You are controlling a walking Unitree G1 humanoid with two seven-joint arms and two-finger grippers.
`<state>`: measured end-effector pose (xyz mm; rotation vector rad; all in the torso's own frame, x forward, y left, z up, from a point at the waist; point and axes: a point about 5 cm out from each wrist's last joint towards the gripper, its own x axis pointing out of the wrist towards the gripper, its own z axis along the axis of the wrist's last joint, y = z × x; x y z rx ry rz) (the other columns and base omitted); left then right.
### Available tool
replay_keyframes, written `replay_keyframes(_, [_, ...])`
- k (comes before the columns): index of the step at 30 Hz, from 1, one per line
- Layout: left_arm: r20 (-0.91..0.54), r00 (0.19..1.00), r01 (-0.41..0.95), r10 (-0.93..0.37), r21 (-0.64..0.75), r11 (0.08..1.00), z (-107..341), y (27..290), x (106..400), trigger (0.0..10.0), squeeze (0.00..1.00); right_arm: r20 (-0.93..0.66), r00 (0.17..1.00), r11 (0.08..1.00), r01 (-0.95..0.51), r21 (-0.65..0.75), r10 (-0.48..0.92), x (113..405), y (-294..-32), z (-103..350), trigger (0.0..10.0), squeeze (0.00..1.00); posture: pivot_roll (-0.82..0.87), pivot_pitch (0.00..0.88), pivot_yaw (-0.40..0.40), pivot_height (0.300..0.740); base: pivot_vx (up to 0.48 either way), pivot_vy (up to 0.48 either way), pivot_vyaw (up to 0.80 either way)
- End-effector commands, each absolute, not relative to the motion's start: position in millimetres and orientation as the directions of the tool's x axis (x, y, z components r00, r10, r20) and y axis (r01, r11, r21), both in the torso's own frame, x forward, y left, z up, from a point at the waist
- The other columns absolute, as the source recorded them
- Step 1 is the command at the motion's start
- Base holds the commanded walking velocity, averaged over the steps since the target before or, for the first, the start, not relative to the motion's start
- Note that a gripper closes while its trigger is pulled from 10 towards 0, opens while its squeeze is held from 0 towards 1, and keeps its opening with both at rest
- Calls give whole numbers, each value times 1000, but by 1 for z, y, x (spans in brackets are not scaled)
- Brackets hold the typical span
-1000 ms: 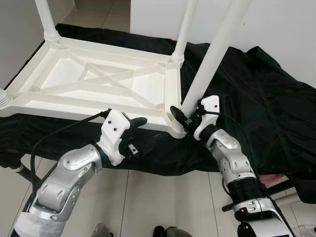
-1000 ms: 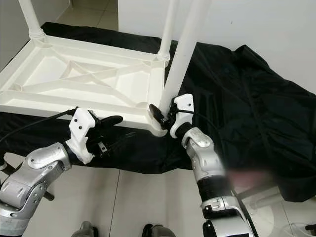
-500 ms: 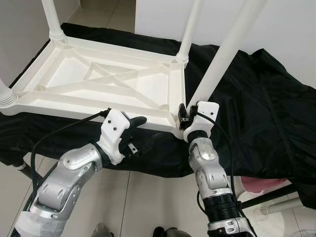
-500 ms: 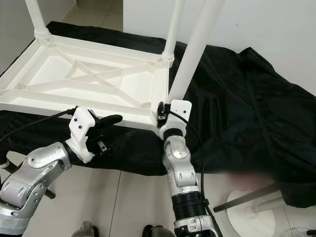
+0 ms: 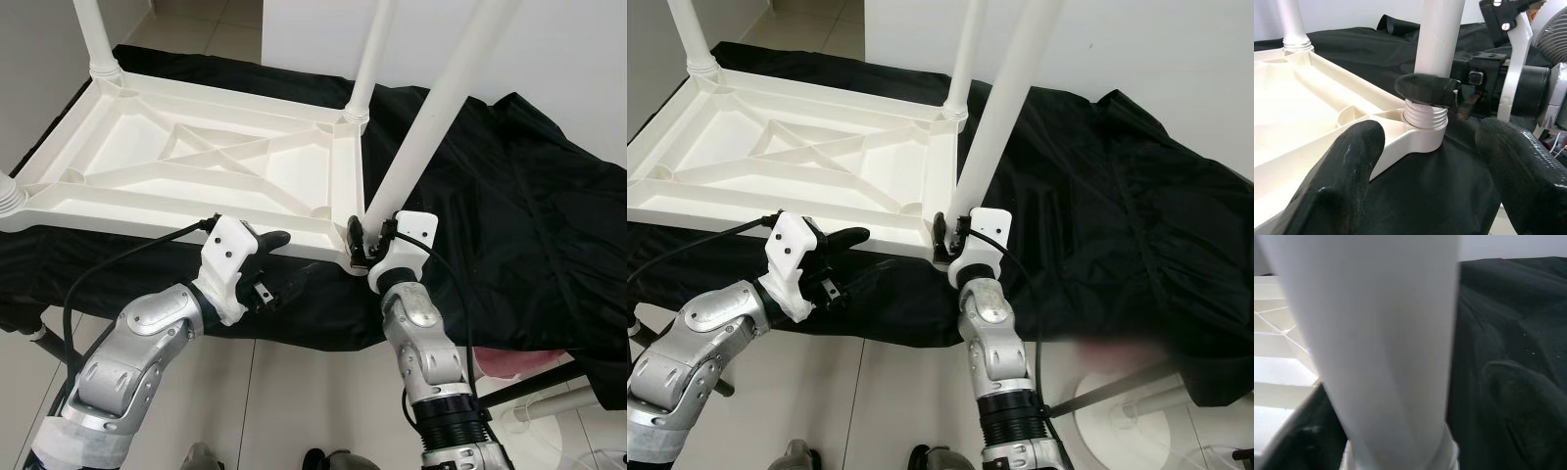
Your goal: Building children table
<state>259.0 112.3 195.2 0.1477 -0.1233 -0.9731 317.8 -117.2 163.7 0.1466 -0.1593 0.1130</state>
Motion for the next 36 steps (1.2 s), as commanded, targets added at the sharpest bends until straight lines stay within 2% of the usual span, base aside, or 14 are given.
replay_keyframes(1, [37, 533, 826, -845, 192, 530, 195, 109, 256, 10000, 0, 186, 977, 982, -128, 139, 101, 318, -133, 163, 10000, 1000, 78, 137, -131, 740, 0, 0, 0])
replay_keyframes(4, [37, 533, 827, -846, 192, 529, 195, 109, 256, 10000, 0, 194, 973, 980, -149, 133, 122, 319, -138, 164, 10000, 1000, 78, 137, -131, 740, 0, 0, 0])
replay_keyframes(5, [37, 532, 827, -846, 192, 529, 195, 109, 257, 10000, 0, 199, 965, 975, -195, 109, 171, 320, -143, 164, 10000, 914, 78, 136, -128, 740, 0, 0, 0])
replay_keyframes(6, [37, 532, 827, -846, 193, 529, 195, 109, 257, 10000, 0, 202, 955, 966, -240, 94, 217, 322, -147, 165, 10000, 0, 78, 135, -128, 740, 0, 0, 0])
replay_keyframes(9, [37, 532, 826, -846, 196, 528, 196, 109, 258, 10000, 0, 202, 910, 926, -376, 37, 362, 326, -152, 166, 10000, 0, 79, 131, -125, 740, 0, 0, 0])
replay_keyframes(11, [37, 532, 826, -846, 196, 528, 196, 109, 258, 10000, 0, 202, 910, 926, -376, 37, 362, 326, -152, 166, 10000, 0, 79, 131, -125, 740, 0, 0, 0])
replay_keyframes(14, [38, 531, 826, -847, 199, 527, 196, 109, 259, 10000, 0, 195, 848, 865, -501, -10, 493, 330, -149, 167, 10000, 0, 79, 125, -121, 740, 0, 0, 0])
replay_keyframes(18, [39, 530, 826, -847, 201, 526, 197, 109, 260, 10000, 0, 188, 819, 836, -547, -28, 542, 333, -146, 167, 10000, 0, 79, 123, -120, 740, 0, 0, 0])
replay_keyframes(20, [43, 527, 827, -849, 205, 524, 198, 107, 261, 10000, 0, 145, 765, 777, -625, -68, 628, 343, -140, 166, 7882, 0, 85, 116, -121, 740, 0, 0, 0])
replay_keyframes(23, [44, 526, 827, -849, 207, 523, 198, 107, 261, 10000, 0, 130, 751, 762, -644, -74, 647, 346, -139, 166, 7882, 0, 86, 115, -123, 740, 0, 0, 0])
replay_keyframes(24, [45, 528, 826, -848, 207, 525, 198, 107, 261, 10000, 0, 117, 740, 749, -657, -88, 663, 349, -138, 166, 3882, 0, 88, 115, -124, 740, 0, 0, 0])
replay_keyframes(26, [45, 528, 826, -848, 207, 525, 198, 107, 261, 10000, 0, 117, 740, 749, -657, -88, 663, 349, -138, 166, 3882, 0, 88, 115, -124, 740, 0, 0, 0])
replay_keyframes(27, [46, 530, 824, -847, 208, 527, 199, 107, 262, 10000, 0, 110, 733, 741, -665, -92, 672, 350, -139, 165, 0, 0, 92, 114, -128, 740, 0, 0, 0])
replay_keyframes(36, [52, 542, 815, -838, 211, 540, 199, 109, 261, 10000, 0, 68, 720, 723, -686, -84, 691, 353, -147, 156, 0, 0, 99, 115, -136, 740, 0, 0, 0])
